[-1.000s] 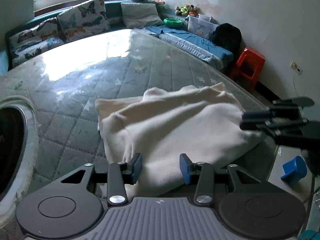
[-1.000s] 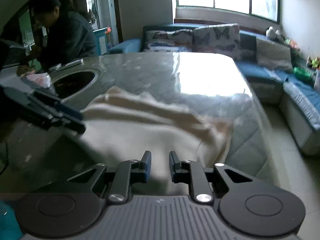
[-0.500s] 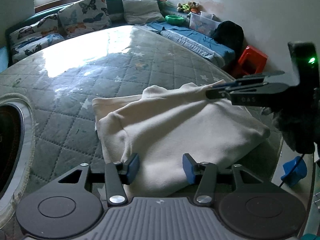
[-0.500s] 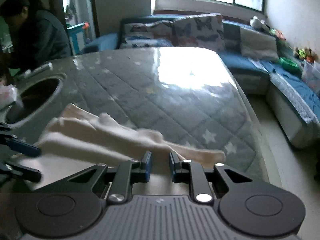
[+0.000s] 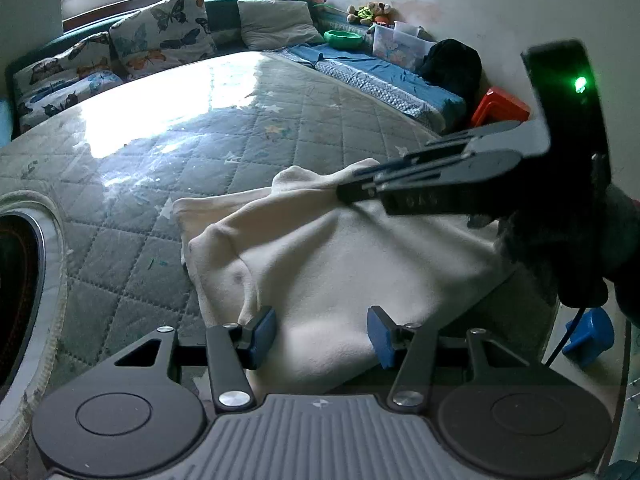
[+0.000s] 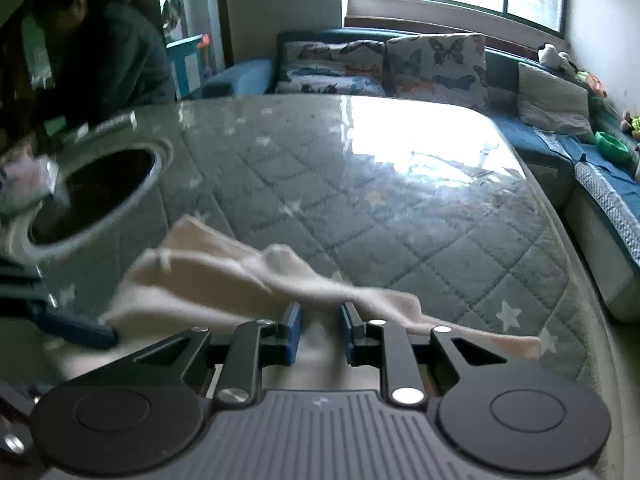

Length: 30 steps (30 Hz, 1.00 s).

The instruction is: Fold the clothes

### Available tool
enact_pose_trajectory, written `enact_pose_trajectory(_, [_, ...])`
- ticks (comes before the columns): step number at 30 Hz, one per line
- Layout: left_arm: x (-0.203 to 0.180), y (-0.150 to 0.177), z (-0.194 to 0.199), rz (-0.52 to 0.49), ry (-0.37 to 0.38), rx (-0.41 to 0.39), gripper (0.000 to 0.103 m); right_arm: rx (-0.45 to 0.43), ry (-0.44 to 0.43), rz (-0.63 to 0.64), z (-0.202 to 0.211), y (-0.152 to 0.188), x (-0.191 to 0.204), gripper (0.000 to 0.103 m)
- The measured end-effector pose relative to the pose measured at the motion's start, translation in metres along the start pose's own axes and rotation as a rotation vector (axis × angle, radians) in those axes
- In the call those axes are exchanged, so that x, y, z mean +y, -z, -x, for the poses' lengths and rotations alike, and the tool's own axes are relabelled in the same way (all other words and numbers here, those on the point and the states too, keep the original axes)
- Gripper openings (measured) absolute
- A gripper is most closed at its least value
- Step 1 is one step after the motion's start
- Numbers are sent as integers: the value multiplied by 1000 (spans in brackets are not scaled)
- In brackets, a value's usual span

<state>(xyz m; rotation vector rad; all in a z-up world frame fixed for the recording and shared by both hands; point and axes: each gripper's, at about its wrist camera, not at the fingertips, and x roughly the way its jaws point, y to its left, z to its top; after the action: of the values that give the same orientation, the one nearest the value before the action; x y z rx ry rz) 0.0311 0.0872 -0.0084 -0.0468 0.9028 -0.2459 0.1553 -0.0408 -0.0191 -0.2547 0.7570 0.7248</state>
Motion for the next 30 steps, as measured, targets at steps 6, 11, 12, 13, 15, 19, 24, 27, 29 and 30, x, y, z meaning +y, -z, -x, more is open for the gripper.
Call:
enact_pose_trajectory(6, [0,-1,-1,7,10,2,56,18,-30,67,-13,-9,19,26])
enact_pose_trajectory(11, [-1,-1,-1,-3,4,6,56,36,-34,60,-28,-20,20,28])
enact_pose_trajectory(12, [-1,-1,-1,-3,4,7,57,33,-37,60,-26,-21,19,28])
enact_pose_trajectory(13, [-1,-1,0,-3,4,9,57,25,-39,63,-22,-21,18,29])
enact_pose_trajectory(15, [-2,-2,0,-2,4,11,58,9,-40,71,-12,-20,18,35])
enact_pose_trajectory(19, [-2,-5,2,5,7,8,61,-10,-46,93,17,-7,17,41])
enact_pose_trajectory(24, [-1,-8,10,9,-3,-9,66,-9,-55,102,47,24,15,51])
enact_pose_trajectory(27, [1,-10,13,18,-38,-31,68,-28,-49,101,61,45,14,52])
enact_pose_trajectory(29, [6,-11,12,31,-60,-37,68,-34,-44,81,67,58,11,56])
enact_pose_trajectory(30, [9,-11,10,43,-68,-30,68,-37,-43,69,68,64,9,56])
